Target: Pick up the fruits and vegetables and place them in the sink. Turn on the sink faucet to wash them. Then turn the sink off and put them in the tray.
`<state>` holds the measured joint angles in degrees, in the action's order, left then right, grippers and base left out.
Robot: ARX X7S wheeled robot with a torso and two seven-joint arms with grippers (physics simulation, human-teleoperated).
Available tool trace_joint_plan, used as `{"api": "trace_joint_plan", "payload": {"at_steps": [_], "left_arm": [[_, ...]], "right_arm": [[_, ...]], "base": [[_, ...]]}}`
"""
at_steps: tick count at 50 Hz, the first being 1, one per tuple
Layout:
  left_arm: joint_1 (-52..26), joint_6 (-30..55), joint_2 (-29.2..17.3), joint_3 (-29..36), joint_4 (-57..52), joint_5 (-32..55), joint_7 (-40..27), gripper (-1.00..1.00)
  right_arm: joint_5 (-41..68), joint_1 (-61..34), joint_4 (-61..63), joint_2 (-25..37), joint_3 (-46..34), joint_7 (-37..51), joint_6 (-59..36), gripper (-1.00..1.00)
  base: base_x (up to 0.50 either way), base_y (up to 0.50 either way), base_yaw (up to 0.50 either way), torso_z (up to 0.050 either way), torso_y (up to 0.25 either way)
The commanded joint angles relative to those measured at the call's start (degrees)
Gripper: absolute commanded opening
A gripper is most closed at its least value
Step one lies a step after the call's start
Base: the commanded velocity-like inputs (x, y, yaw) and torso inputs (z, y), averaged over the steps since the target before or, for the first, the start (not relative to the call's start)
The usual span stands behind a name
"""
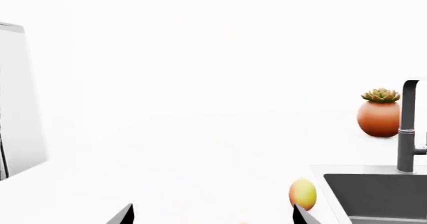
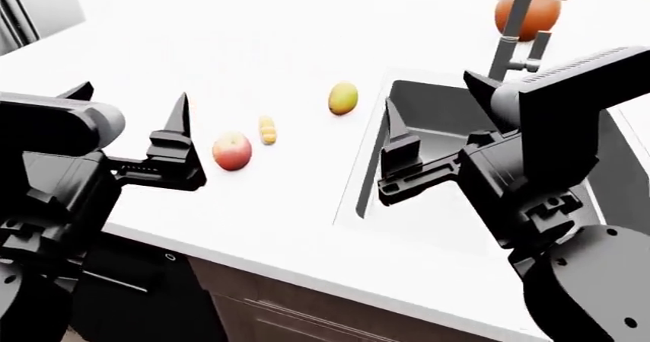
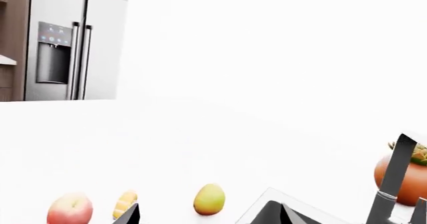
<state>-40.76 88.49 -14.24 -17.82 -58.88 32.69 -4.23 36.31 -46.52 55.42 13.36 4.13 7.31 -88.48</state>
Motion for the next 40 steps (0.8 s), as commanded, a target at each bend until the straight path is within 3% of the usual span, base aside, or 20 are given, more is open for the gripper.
{"api": "trace_joint_plan", "payload": {"at_steps": [1, 8, 21, 34, 40], "left_arm": [[-0.9, 1.3, -1.9, -3.3, 0.8, 13.5, -6.8, 1.00], [0.1, 0.5, -3.0, -3.9, 1.8, 20.5, -12.2, 1.00], [-0.7, 0.8, -5.0, -5.6, 2.6, 30.0, -18.5, 1.00], [0.5, -1.9, -6.9, -4.5, 3.2, 33.4, -21.5, 1.00], [2.0, -2.7, -7.4, -3.8, 2.5, 34.7, -22.2, 1.00]], "right_arm": [[17.6, -4.2, -4.3, 2.5, 3.9, 11.3, -1.2, 1.00], [25.1, -5.9, -7.1, 4.2, 3.9, 16.8, -0.9, 1.00], [29.4, -7.6, -9.3, 6.4, 2.1, 21.5, 0.1, 1.00], [30.4, -7.0, -12.1, 6.8, 0.7, 24.0, 1.8, 1.00], [25.6, -6.4, -16.3, 7.1, -5.1, 21.4, 5.9, 1.00]], "base": [[0.41, 0.25, 0.00, 0.000, 0.000], [0.47, 0.15, 0.00, 0.000, 0.001], [0.45, 0.25, 0.00, 0.000, 0.001], [0.33, 0.15, 0.00, 0.000, 0.001], [0.00, 0.00, 0.00, 0.000, 0.000]]}}
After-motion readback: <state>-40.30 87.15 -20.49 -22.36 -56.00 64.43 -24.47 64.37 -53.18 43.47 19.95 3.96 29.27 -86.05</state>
